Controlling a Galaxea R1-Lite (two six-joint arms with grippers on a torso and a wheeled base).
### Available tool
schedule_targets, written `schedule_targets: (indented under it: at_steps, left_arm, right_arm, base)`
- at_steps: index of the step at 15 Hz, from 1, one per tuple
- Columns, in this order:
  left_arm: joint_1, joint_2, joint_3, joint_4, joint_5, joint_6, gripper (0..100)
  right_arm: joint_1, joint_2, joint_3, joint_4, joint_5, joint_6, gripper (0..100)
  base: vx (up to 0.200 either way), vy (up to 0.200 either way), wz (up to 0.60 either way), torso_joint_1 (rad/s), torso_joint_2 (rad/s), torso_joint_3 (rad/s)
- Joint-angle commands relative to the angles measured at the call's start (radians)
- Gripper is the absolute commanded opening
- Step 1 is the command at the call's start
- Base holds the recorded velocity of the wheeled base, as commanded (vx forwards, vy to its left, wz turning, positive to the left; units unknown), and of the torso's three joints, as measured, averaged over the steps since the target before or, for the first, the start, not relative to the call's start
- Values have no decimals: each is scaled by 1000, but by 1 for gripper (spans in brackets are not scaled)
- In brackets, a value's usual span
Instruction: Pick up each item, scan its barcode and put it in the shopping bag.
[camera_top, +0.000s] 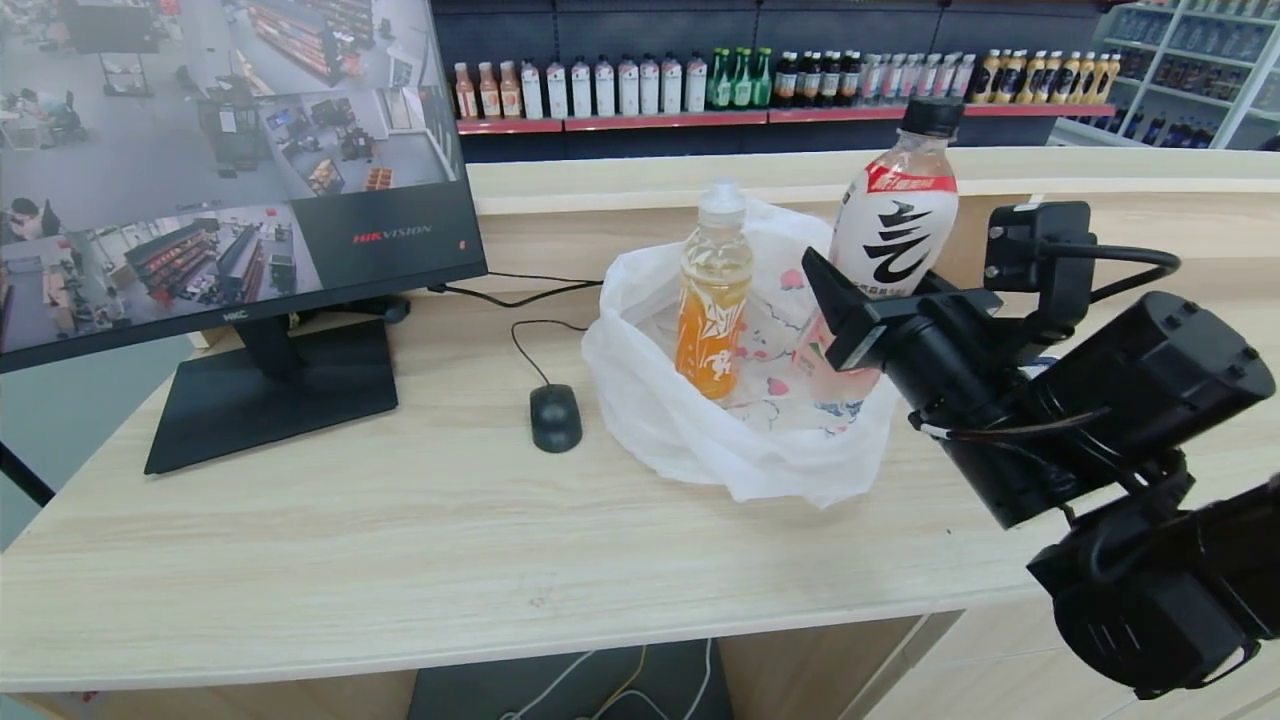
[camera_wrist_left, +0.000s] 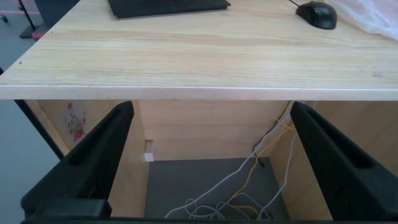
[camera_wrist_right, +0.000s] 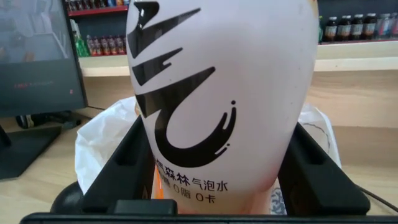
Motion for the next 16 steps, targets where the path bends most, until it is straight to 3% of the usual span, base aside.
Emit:
schedule_targets:
  at_steps: [1, 8, 16]
  left_arm:
    - [0, 0, 0, 0, -1, 0, 100]
    - [0, 0, 0, 0, 0, 0, 100]
    - [0, 0, 0, 0, 0, 0, 100]
  right_arm:
    - [-14, 82, -59, 4, 1, -10, 0]
    - [-87, 223, -147, -1, 13, -10, 0]
    - [-91, 297, -160, -5, 16, -7, 0]
  base:
    - [0, 0, 0, 0, 0, 0]
    - [0, 0, 0, 0, 0, 0]
    - [0, 0, 0, 0, 0, 0]
